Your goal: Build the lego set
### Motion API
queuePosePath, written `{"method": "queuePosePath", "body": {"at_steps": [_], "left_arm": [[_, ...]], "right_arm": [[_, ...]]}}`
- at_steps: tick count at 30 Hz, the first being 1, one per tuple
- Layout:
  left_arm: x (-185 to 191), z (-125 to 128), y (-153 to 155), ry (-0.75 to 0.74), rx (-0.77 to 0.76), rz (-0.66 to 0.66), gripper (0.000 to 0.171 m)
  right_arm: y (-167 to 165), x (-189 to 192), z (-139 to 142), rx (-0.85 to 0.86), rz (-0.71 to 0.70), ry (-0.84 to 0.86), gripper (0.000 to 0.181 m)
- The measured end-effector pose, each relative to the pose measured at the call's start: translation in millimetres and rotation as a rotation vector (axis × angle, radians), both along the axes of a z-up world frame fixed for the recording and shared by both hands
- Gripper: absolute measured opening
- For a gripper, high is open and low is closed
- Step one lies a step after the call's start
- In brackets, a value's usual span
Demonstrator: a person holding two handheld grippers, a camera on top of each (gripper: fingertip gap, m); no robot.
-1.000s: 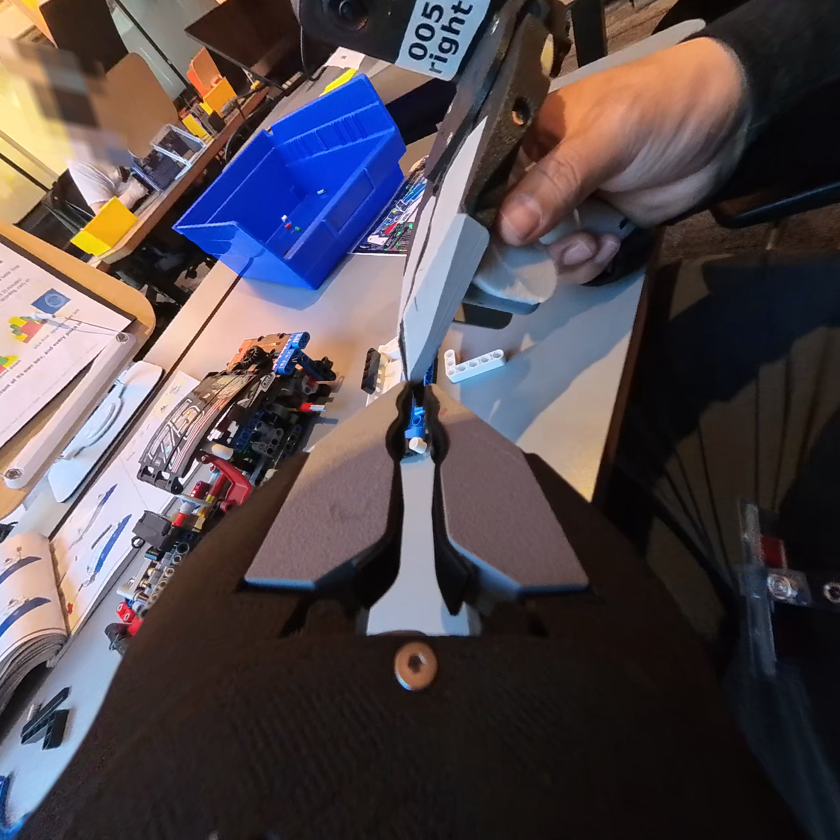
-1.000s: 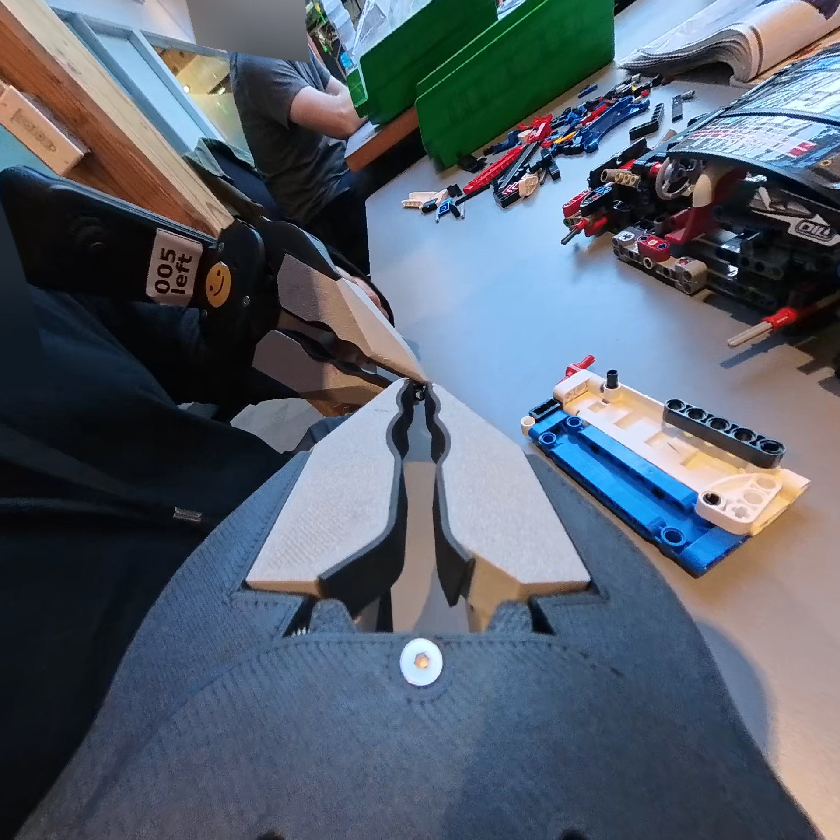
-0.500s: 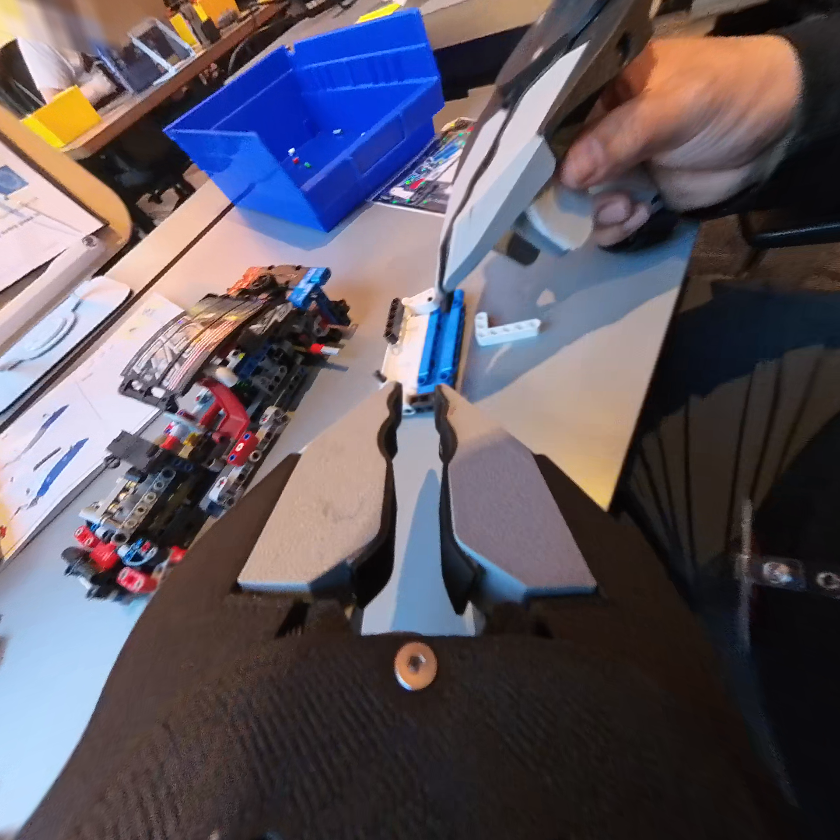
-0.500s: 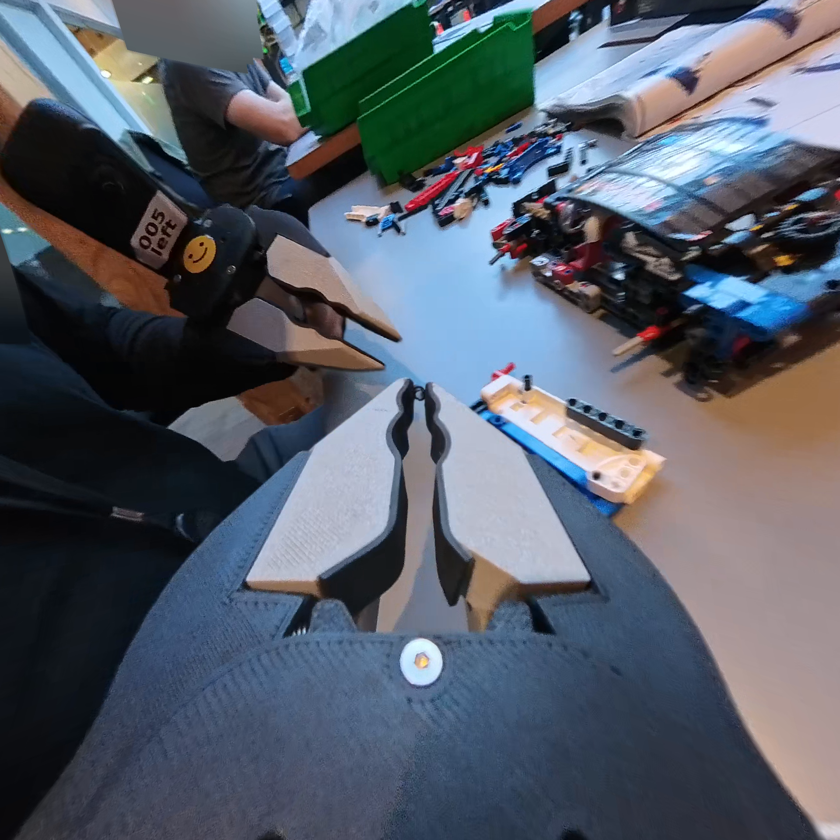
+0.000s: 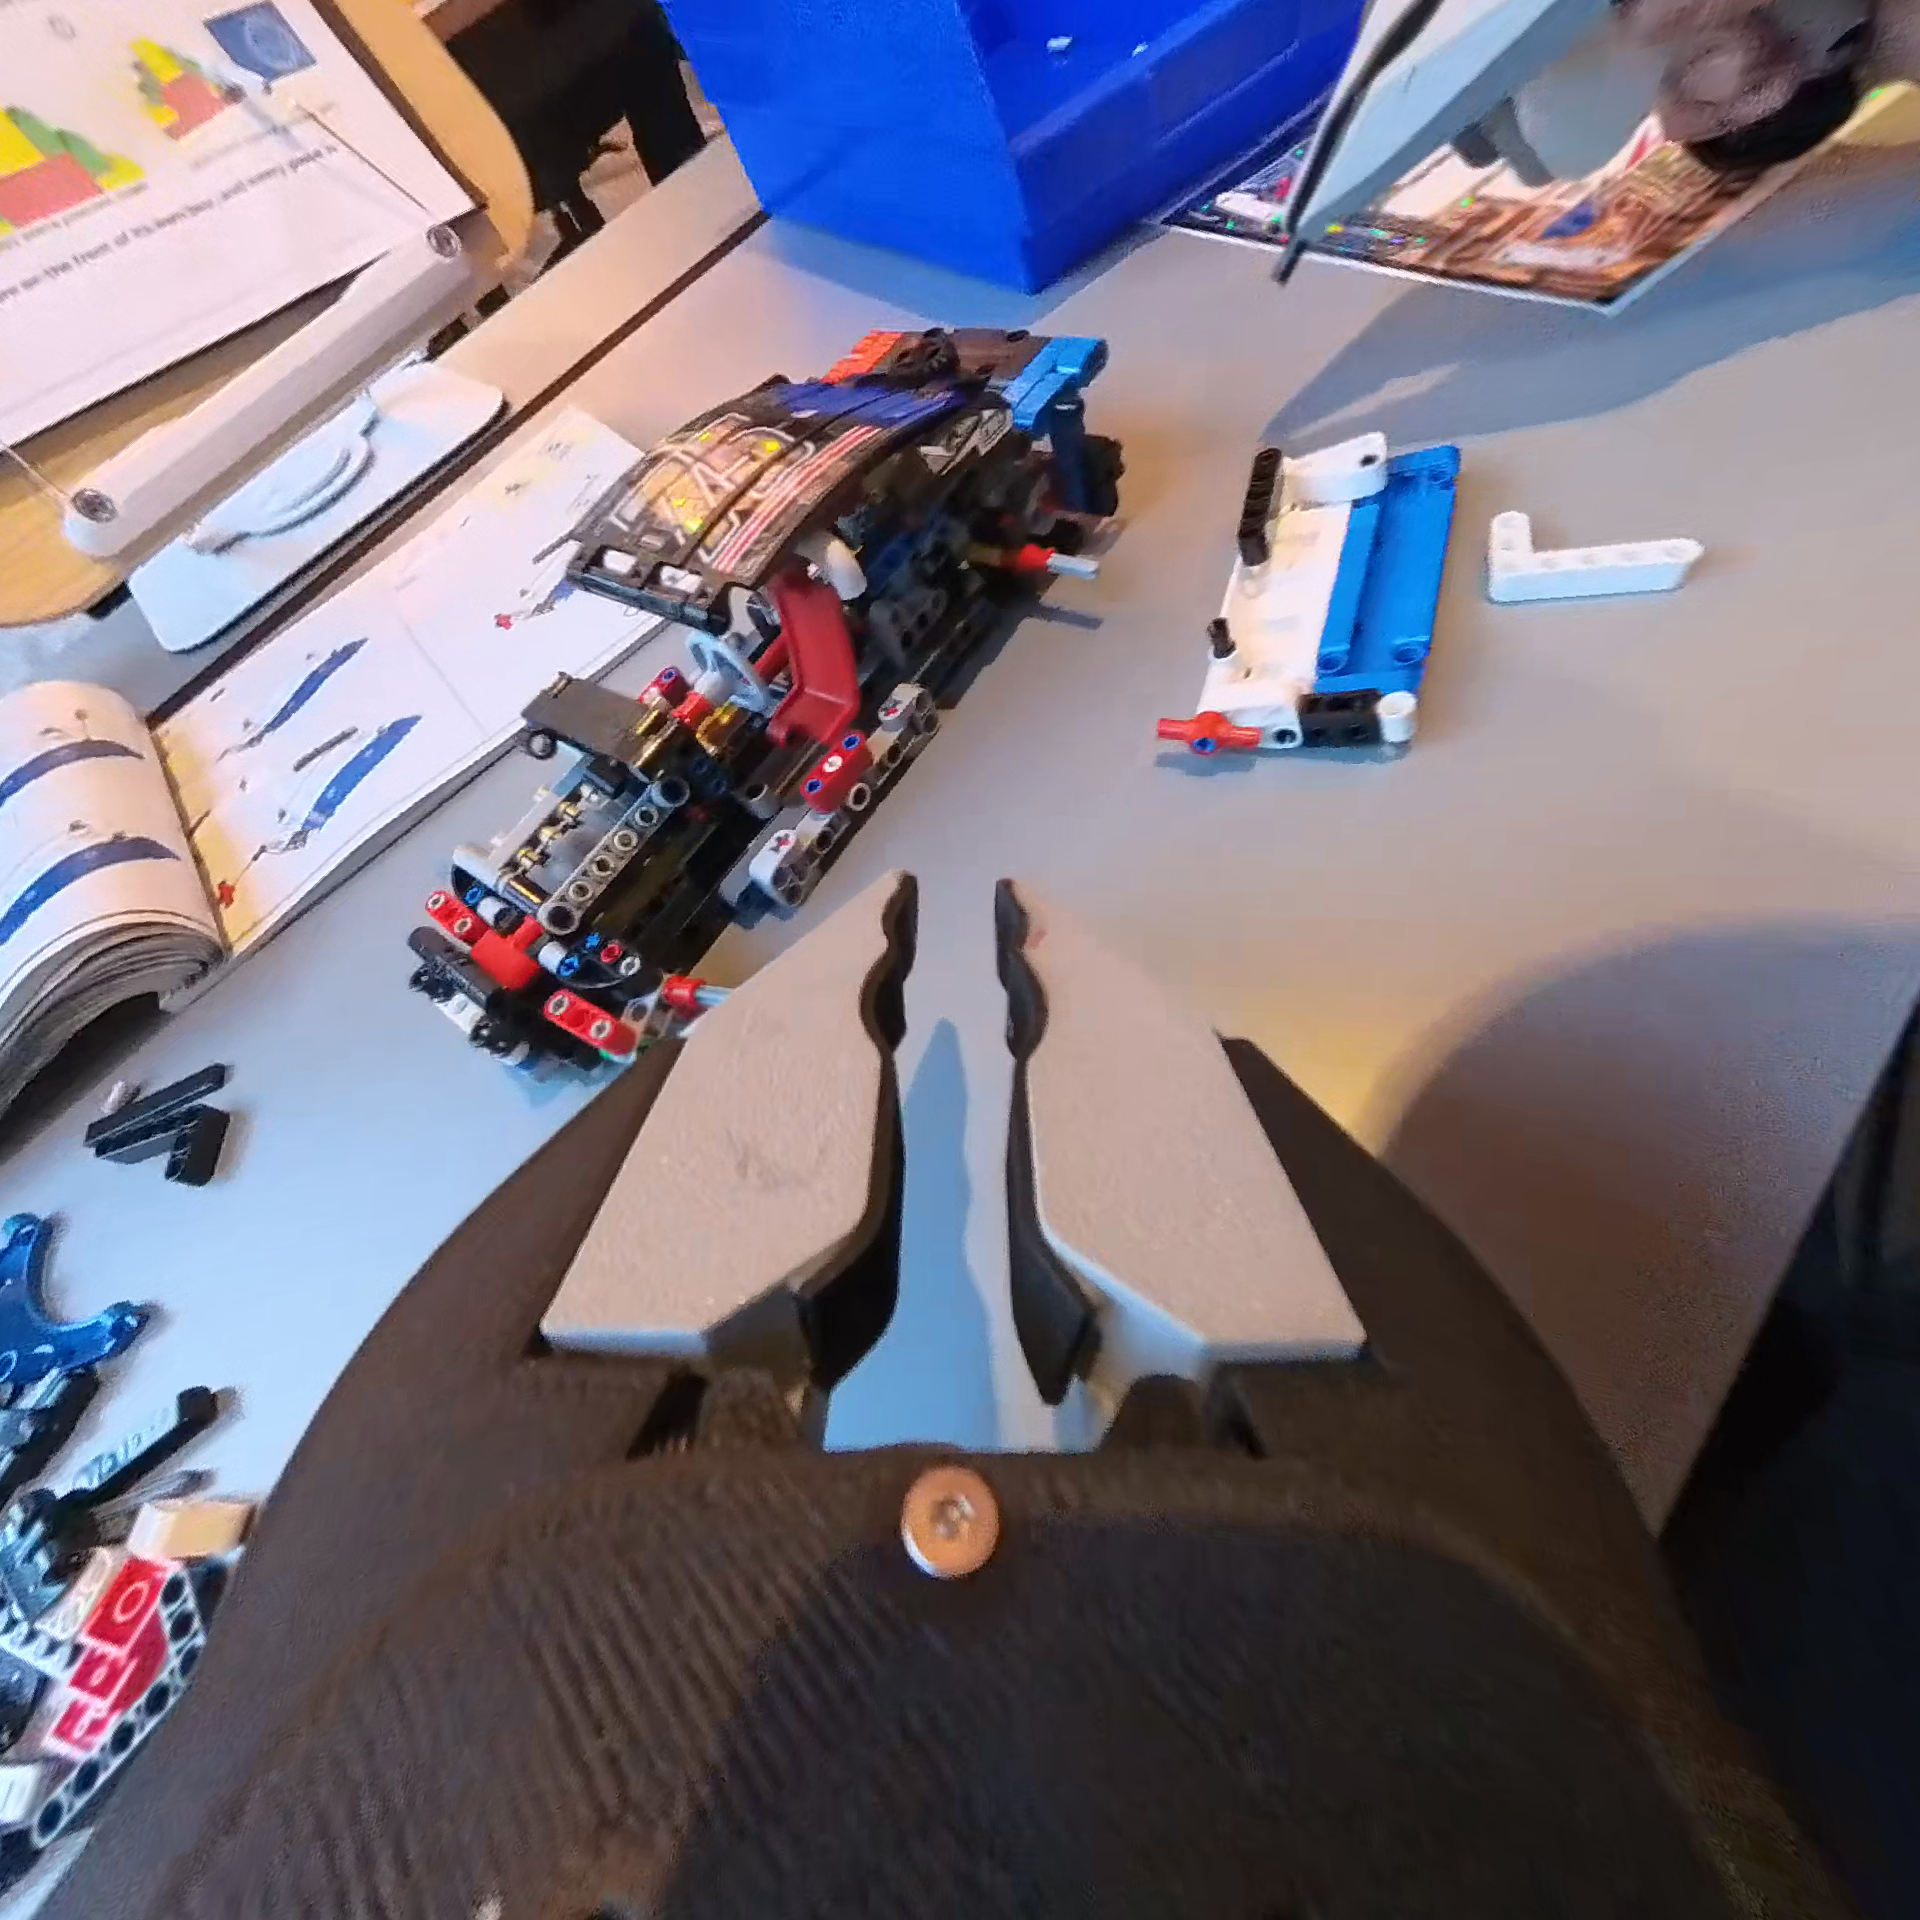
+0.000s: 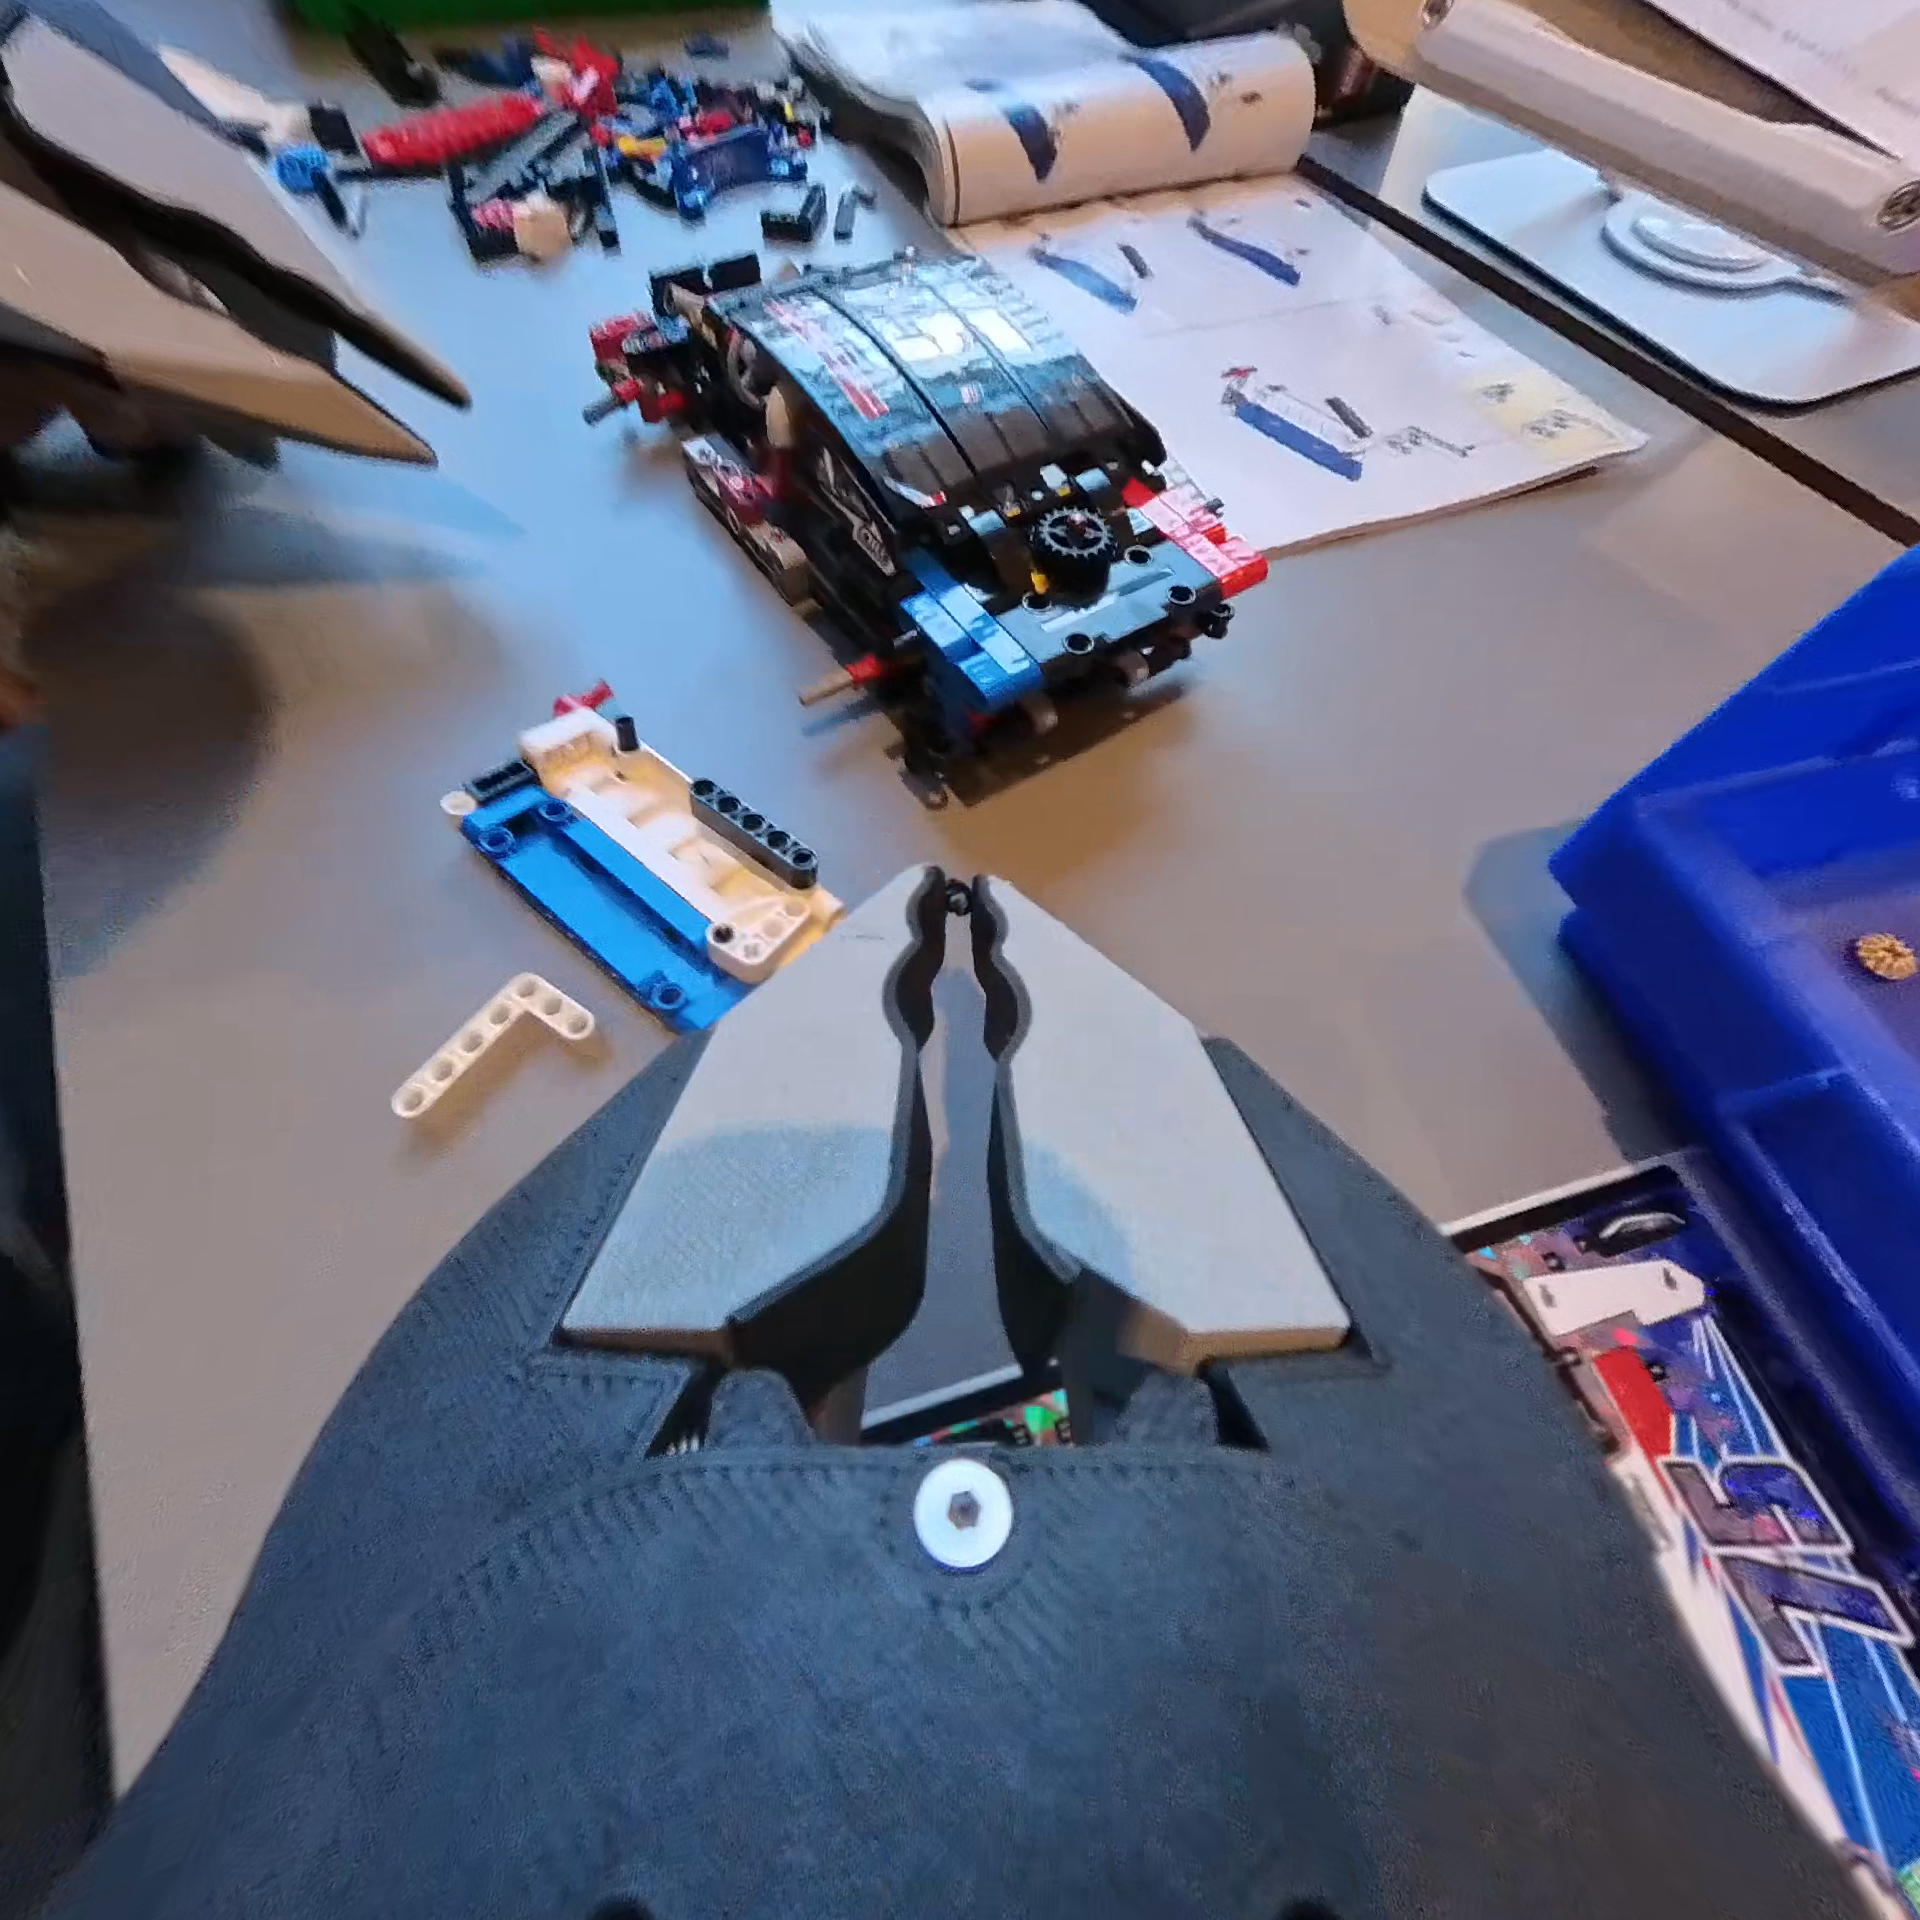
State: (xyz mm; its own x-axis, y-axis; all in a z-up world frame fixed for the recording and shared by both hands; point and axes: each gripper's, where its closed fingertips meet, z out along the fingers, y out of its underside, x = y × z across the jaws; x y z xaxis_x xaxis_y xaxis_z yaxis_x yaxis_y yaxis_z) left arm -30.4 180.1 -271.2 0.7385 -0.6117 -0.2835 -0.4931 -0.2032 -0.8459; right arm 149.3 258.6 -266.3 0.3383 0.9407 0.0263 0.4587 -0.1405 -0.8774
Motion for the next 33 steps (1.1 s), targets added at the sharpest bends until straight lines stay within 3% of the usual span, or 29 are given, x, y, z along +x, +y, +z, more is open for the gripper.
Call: {"method": "queuePosePath", "body": {"at_steps": [13, 25, 29, 33], "left_arm": [[-4.7, 1.9, 11.0, -0.106, -0.060, -0.010, 0.013], [-13.1, 5.1, 10.9, -0.092, -0.027, 0.053, 0.017], [-45.3, 0.7, -1.1, -0.098, -0.079, 0.150, 0.018], [-100.4, 0.2, -8.9, -0.101, -0.128, 0.308, 0.017]], "right_arm": [[-4.5, -3.5, -50.1, 0.005, 0.109, -0.261, 0.002], [-9.1, -4.0, -44.9, 0.025, 0.132, -0.232, 0.017], [-10.7, -4.6, -39.0, 0.038, 0.141, -0.194, 0.020], [-9.8, -5.3, -27.1, 0.048, 0.140, -0.115, 0.025]]}}
